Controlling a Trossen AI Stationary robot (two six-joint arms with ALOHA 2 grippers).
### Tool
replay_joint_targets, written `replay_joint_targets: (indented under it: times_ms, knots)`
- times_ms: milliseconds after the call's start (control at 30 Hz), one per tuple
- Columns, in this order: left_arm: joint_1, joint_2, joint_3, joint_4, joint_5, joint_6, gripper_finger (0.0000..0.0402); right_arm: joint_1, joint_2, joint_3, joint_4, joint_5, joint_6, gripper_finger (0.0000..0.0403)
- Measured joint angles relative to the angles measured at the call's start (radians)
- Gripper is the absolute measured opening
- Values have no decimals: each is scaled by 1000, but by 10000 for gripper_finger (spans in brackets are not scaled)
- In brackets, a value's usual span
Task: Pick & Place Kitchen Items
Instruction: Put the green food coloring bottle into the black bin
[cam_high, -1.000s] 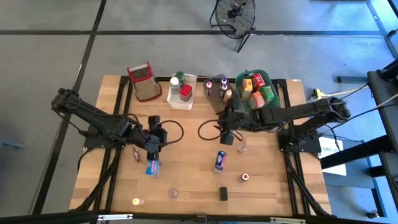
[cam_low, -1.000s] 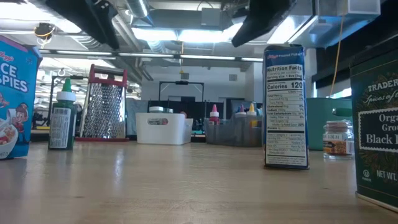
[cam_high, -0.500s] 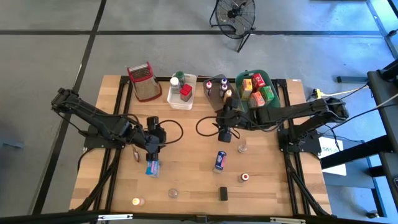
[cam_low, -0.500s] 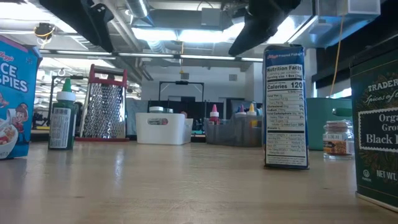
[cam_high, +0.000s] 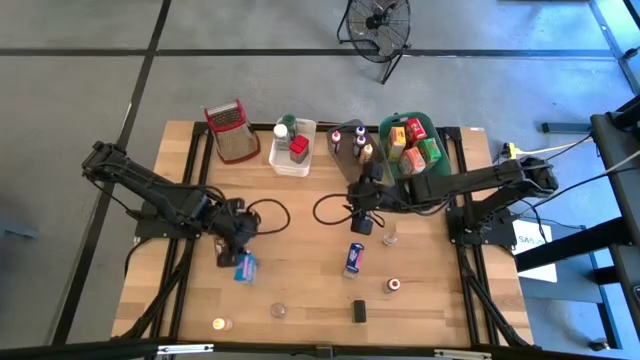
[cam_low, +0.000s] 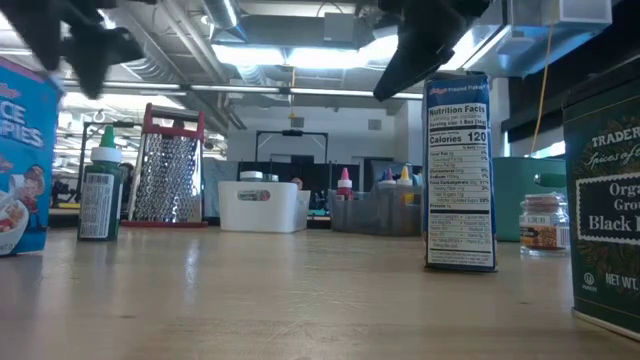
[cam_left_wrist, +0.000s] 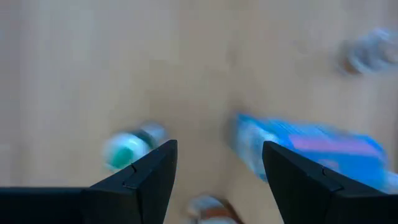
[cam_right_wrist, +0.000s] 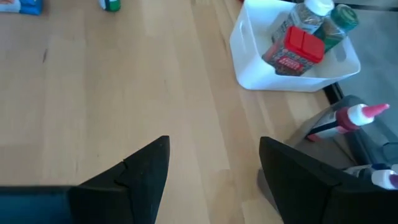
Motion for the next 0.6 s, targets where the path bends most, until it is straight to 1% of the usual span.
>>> replay_joint_targets:
  times_ms: [67, 133, 200, 267, 367, 433, 500, 600]
  knots:
    - [0, 0, 0, 1, 68, -53, 232, 3, 4, 0, 9, -12, 16, 250]
    - [0, 0, 0, 0, 83, -90, 231, 3, 5, 0, 9, -48, 48, 250]
    - [0, 0, 0, 0, 51, -103, 231, 5, 5, 0, 11, -90, 71, 250]
    - [0, 0, 0, -1, 4, -76, 232, 12, 5, 0, 10, -118, 78, 250]
    - [2, 0, 0, -4, -51, -11, 233, 25, 5, 0, 11, -120, 77, 250]
    - [9, 0, 0, -5, -89, -12, 232, 28, 5, 0, 11, -121, 77, 250]
    - [15, 0, 0, -12, -96, -25, 231, 28, 5, 0, 11, -120, 77, 250]
    - [14, 0, 0, -30, -65, -18, 231, 28, 5, 0, 11, -120, 76, 250]
